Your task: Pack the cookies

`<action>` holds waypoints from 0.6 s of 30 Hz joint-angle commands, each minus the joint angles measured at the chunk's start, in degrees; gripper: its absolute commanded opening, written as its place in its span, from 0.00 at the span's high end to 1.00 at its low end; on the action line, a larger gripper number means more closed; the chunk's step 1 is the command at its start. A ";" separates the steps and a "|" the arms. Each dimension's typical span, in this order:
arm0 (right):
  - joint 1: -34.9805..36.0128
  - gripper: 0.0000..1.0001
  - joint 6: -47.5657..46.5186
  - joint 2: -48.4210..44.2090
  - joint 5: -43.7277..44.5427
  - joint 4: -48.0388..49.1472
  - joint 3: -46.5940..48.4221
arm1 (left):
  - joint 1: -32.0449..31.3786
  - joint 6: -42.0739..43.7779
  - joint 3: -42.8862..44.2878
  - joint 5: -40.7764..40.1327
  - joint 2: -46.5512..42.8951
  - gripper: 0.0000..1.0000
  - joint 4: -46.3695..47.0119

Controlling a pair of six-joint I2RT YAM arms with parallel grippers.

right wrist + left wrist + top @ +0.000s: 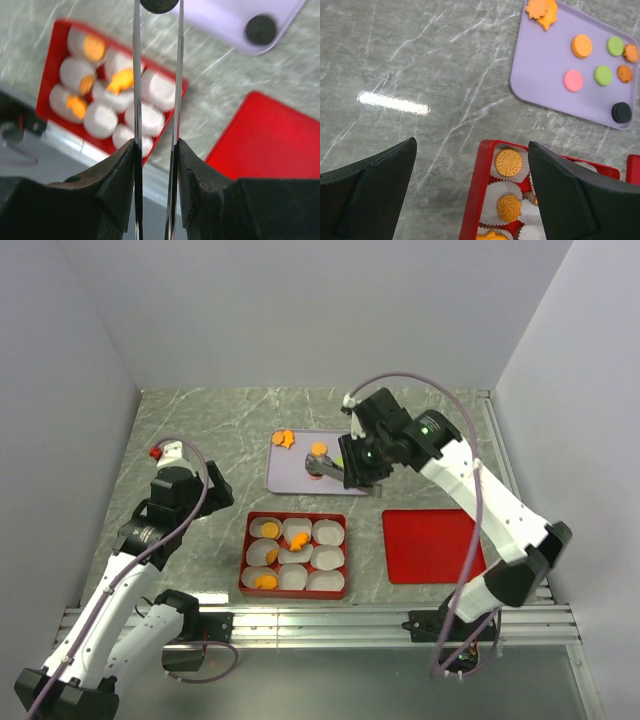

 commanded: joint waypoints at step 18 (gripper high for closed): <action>18.72 0.65 -0.49 -9.85 -8.84 1.68 -17.28 | 0.14 2.48 0.64 -1.71 -8.09 0.01 1.96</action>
